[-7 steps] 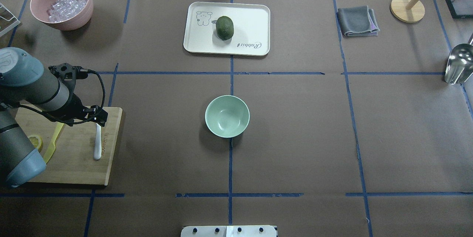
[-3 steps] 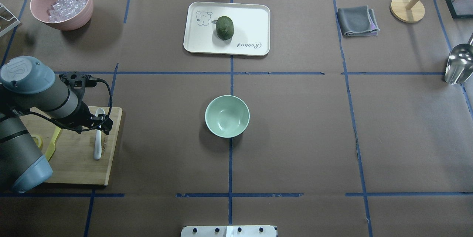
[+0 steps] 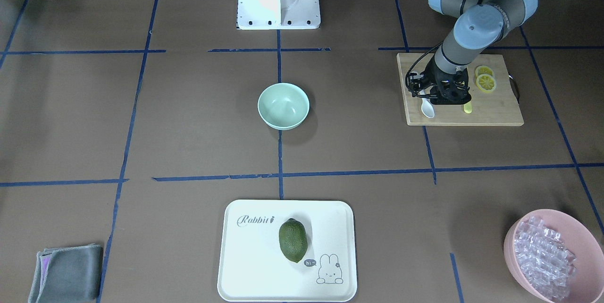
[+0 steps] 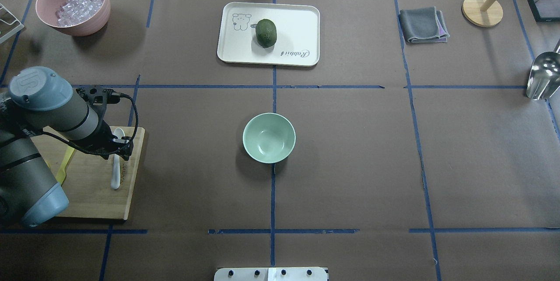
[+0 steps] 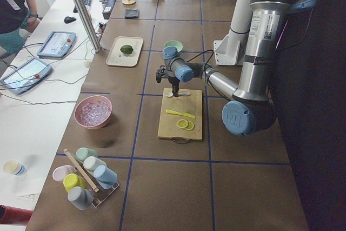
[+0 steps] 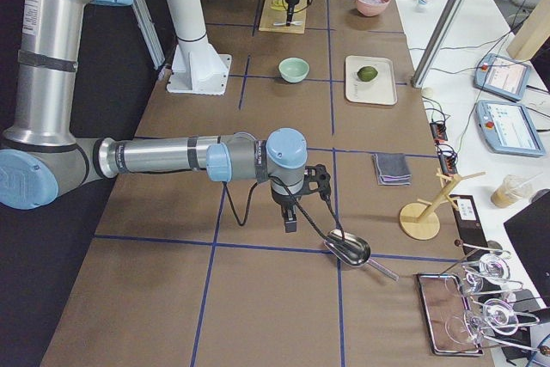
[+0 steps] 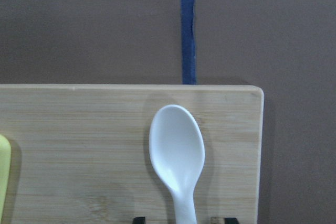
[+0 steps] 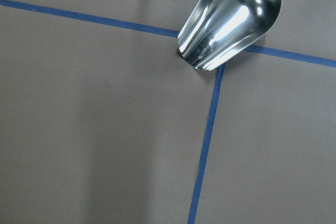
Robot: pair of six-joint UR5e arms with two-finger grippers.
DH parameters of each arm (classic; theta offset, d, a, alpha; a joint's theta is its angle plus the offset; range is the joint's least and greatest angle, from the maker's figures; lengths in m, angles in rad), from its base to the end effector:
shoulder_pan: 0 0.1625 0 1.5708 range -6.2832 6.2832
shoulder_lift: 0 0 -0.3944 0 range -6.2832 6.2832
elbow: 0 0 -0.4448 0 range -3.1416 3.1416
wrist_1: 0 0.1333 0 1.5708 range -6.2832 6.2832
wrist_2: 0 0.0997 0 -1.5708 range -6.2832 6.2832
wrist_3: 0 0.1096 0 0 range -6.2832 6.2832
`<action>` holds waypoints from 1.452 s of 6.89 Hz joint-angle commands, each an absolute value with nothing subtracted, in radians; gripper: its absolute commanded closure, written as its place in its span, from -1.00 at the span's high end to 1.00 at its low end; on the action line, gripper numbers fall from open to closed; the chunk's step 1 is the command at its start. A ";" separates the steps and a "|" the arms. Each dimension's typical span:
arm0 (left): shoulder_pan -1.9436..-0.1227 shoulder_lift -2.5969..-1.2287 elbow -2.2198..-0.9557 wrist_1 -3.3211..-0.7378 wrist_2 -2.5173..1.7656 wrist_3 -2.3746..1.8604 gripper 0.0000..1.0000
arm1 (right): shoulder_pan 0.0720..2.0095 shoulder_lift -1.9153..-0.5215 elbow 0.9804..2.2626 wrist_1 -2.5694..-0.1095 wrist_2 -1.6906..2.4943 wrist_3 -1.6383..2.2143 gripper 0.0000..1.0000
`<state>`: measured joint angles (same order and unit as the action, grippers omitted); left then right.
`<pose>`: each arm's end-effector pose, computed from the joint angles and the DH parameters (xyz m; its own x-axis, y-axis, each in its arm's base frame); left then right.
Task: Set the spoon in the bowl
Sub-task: 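Close the left gripper on the white spoon handle and lift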
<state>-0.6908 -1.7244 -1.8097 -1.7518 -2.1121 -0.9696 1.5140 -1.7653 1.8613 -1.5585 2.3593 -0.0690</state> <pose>0.4181 -0.4453 0.4069 0.7209 0.0330 -0.6923 -0.0936 0.9944 -0.0500 0.0286 -0.4764 0.5729 0.6939 -0.1847 0.6960 0.1045 0.9821 0.1564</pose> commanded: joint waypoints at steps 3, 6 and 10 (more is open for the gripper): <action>-0.689 -1.730 -1.801 -1.752 -2.115 -0.969 -0.21 | 1.514 -1.766 1.862 -1.559 2.359 -0.069 1.00; -0.689 -1.730 -1.812 -1.752 -2.117 -0.969 -1.00 | 1.514 -1.766 1.864 -1.559 2.359 -0.069 1.00; -0.689 -1.843 -1.848 -1.740 -2.111 -0.971 -1.00 | 1.514 -1.766 1.868 -1.559 2.359 -0.069 1.00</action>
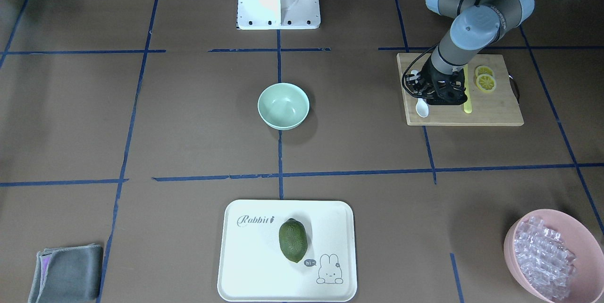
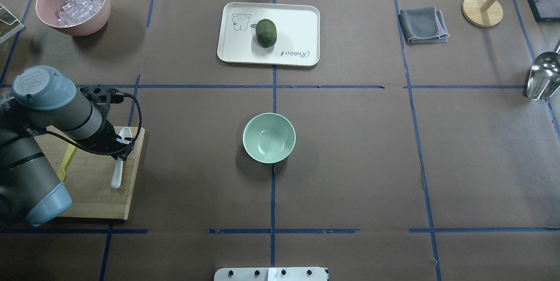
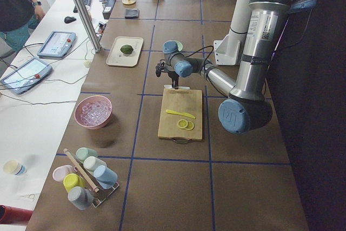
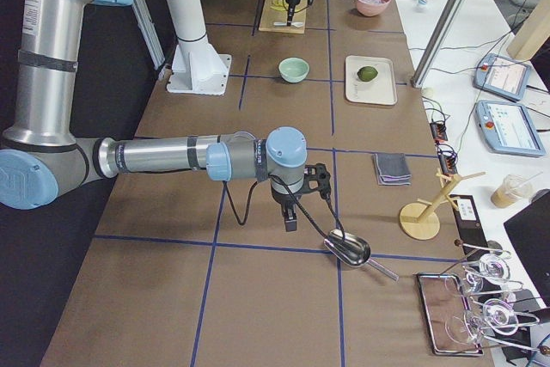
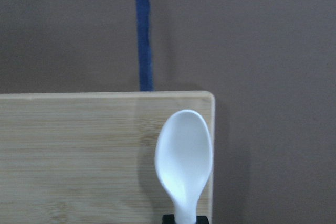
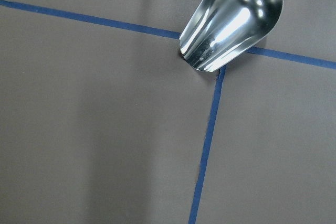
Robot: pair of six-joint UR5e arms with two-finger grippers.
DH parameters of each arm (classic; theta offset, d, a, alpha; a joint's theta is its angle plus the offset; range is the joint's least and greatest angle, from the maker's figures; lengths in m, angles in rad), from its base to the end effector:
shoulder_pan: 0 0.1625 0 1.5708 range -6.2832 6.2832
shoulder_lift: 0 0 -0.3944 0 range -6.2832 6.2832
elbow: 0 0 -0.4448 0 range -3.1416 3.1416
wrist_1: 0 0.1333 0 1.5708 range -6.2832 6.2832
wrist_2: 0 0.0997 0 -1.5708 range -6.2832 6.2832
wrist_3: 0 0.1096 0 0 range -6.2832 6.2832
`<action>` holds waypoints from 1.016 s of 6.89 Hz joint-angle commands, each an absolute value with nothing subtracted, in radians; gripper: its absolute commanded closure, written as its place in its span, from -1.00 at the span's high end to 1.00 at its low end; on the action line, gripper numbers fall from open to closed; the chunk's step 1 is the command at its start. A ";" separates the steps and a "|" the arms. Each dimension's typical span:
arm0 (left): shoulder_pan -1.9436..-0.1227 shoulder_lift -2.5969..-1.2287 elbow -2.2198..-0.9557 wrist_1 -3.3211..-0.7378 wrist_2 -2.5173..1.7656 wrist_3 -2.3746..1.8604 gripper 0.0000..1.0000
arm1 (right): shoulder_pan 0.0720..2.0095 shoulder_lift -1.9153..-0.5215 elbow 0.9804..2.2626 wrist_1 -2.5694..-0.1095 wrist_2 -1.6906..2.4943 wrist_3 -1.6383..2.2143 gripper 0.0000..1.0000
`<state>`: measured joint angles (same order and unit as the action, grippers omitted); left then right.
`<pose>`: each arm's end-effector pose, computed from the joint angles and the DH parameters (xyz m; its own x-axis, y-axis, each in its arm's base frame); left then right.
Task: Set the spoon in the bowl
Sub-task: 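Carry the white spoon with the left gripper over the green bowl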
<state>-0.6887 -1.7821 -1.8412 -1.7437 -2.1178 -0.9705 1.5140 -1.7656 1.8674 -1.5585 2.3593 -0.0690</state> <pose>0.4248 -0.4485 0.3556 0.6739 0.0702 -0.7355 -0.0998 0.9950 0.0035 0.0286 -0.4764 0.5696 0.6936 -0.1887 0.6952 0.1045 0.9812 0.1622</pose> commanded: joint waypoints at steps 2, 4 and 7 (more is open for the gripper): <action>-0.646 -1.993 -1.823 -1.738 -2.112 -0.969 -1.00 | 1.514 -1.770 1.868 -1.559 2.359 -0.064 1.00; -0.574 -2.141 -1.766 -1.733 -2.112 -1.029 -1.00 | 1.514 -1.770 1.868 -1.560 2.361 -0.058 1.00; -0.532 -2.321 -1.611 -1.736 -2.111 -1.123 -1.00 | 1.514 -1.775 1.865 -1.560 2.361 -0.057 1.00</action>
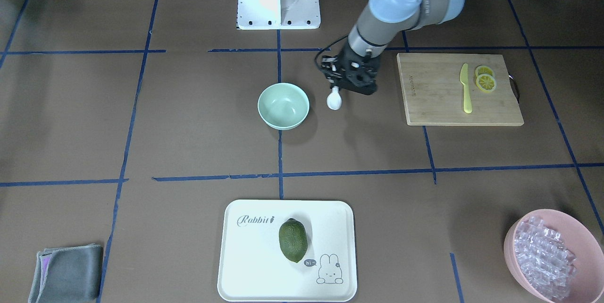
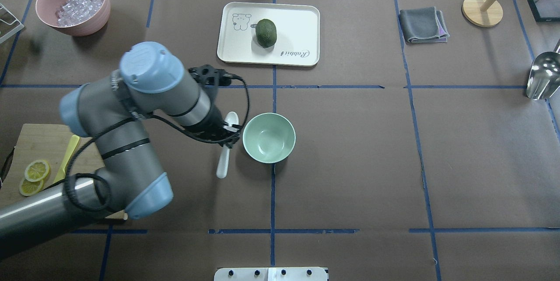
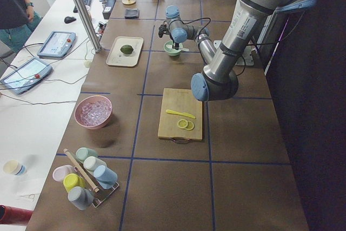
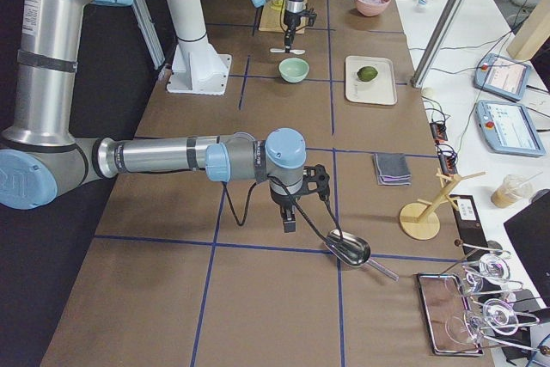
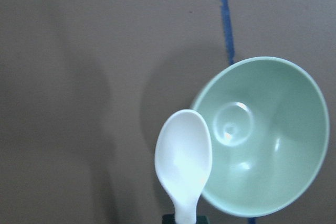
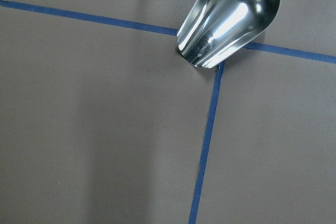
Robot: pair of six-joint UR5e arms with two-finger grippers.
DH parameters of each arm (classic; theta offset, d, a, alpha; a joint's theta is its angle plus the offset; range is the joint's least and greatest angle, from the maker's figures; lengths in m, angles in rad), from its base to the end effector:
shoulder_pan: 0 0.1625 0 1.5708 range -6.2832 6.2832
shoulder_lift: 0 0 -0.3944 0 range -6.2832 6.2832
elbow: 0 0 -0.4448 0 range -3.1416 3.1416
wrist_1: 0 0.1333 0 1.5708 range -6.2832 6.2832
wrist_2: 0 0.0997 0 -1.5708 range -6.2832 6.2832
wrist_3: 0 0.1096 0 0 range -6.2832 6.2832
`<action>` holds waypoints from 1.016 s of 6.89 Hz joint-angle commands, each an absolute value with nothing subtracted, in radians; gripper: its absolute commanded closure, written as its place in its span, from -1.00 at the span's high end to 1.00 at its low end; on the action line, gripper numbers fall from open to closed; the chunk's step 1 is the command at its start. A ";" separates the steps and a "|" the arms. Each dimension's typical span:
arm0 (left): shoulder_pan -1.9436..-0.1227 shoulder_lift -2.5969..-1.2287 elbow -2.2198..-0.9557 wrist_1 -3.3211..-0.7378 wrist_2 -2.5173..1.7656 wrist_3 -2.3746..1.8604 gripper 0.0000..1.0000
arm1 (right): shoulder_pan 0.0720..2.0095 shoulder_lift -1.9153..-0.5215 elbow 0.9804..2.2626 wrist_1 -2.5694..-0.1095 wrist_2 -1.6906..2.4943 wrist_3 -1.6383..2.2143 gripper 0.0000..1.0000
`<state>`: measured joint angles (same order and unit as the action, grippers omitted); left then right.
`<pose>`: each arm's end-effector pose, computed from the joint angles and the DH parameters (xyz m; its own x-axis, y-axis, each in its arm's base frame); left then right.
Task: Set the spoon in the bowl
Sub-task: 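Carry the white spoon with the left gripper over the green bowl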
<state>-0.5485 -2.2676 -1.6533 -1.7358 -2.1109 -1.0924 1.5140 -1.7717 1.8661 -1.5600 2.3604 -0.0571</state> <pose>0.5607 -0.4328 0.1267 0.4864 0.1655 -0.8579 -0.1489 0.9832 0.1053 0.0286 -0.4738 0.5733 0.6944 -0.1709 0.6990 0.0962 0.9847 0.1451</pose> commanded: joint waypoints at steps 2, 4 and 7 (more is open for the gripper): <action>-0.532 -2.327 -1.592 -1.735 -2.114 -1.132 0.07 | 1.514 -1.776 1.865 -1.560 2.361 -0.057 1.00; -0.534 -2.359 -1.553 -1.735 -2.114 -1.149 0.99 | 1.514 -1.776 1.865 -1.560 2.361 -0.058 1.00; -0.555 -2.350 -1.565 -1.692 -2.123 -1.146 0.99 | 1.514 -1.778 1.865 -1.560 2.359 -0.060 1.00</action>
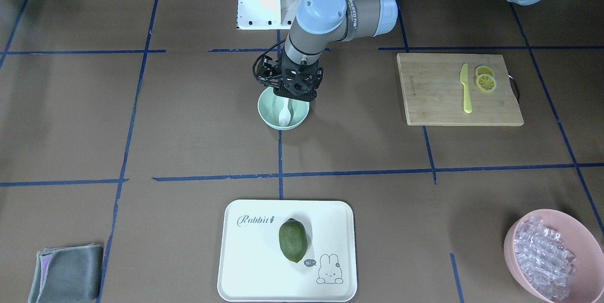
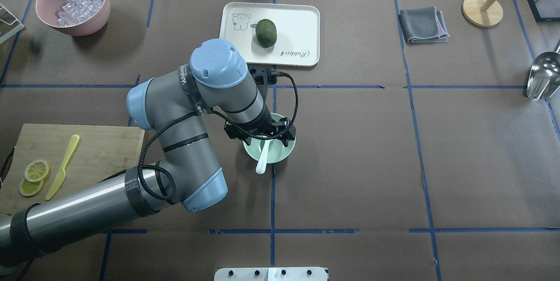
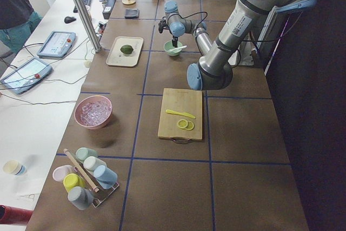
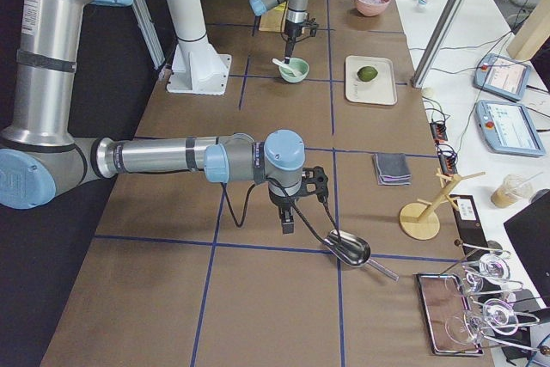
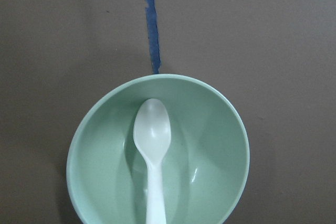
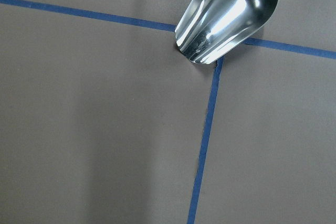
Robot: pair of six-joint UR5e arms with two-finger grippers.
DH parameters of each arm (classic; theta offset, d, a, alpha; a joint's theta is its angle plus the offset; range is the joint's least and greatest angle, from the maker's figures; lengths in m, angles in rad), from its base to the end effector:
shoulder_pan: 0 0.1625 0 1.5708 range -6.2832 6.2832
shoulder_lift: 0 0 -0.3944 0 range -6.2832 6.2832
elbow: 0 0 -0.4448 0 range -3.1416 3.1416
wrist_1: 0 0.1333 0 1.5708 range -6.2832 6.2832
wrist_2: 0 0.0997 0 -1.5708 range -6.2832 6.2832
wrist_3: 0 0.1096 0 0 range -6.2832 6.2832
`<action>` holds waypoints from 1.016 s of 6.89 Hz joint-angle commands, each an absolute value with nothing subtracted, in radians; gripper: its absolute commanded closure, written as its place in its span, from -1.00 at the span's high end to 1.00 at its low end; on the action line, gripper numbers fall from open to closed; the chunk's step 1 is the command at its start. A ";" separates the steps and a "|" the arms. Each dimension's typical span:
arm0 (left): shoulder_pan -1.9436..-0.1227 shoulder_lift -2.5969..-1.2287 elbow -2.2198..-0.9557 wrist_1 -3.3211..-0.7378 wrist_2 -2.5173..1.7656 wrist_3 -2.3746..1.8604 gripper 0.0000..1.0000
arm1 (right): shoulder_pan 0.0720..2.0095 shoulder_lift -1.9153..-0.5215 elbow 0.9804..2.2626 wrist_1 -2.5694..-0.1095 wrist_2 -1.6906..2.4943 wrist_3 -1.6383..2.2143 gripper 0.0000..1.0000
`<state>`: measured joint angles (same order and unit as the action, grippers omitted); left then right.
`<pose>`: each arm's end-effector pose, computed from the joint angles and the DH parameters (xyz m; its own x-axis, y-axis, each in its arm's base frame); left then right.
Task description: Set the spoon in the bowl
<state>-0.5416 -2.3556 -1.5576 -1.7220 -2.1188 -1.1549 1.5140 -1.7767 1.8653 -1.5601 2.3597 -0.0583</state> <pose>0.5882 -0.4428 0.1084 0.5071 0.0974 -0.8564 -0.1320 0.9906 0.0345 0.0288 -0.4717 0.5762 0.6950 -0.1679 0.6991 0.0972 0.9854 0.1401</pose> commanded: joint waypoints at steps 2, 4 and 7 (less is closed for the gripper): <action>-0.624 -2.250 -1.702 -1.506 -2.149 -0.905 0.99 | 1.514 -1.779 1.864 -1.560 2.359 -0.063 1.00; -0.751 -2.006 -1.882 -1.499 -2.166 -0.665 0.99 | 1.514 -1.781 1.862 -1.560 2.359 -0.063 1.00; -1.031 -1.685 -1.982 -1.505 -2.256 -0.321 1.00 | 1.514 -1.781 1.861 -1.560 2.359 -0.060 1.00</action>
